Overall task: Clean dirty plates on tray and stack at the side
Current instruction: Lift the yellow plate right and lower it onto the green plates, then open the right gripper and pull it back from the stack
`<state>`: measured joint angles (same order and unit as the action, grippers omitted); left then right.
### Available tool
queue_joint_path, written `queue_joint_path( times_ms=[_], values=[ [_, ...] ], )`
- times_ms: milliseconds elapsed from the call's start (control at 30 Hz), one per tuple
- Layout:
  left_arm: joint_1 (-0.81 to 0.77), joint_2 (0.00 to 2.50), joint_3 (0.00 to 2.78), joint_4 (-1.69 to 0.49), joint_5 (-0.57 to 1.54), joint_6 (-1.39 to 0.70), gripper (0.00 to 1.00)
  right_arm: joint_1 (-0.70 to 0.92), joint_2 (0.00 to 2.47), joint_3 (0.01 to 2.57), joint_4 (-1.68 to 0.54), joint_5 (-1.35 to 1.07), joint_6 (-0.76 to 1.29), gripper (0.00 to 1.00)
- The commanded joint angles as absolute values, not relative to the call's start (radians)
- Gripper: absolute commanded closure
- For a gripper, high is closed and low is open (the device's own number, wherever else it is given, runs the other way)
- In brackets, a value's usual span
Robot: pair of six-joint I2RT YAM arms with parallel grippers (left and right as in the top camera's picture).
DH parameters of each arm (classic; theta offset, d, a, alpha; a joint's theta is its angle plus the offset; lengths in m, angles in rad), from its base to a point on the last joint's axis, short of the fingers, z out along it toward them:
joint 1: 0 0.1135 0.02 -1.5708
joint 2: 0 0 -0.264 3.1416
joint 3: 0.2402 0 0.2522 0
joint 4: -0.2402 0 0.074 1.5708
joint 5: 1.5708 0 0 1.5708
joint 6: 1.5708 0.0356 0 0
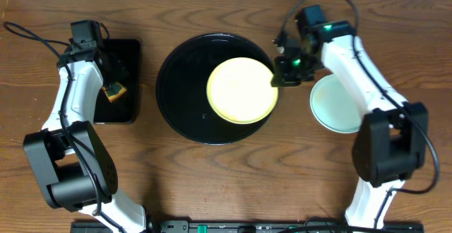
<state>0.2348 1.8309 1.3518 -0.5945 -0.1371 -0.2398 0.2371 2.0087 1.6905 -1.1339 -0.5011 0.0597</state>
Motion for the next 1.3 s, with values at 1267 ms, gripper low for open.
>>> queue_joint_path(
  times_ms=[1267],
  values=[
    [0.234,1.823,1.346,-0.597,-0.142,-0.252,0.24,-0.495,1.876,1.214,-0.820,-0.551,0.073,0.99]
  ],
)
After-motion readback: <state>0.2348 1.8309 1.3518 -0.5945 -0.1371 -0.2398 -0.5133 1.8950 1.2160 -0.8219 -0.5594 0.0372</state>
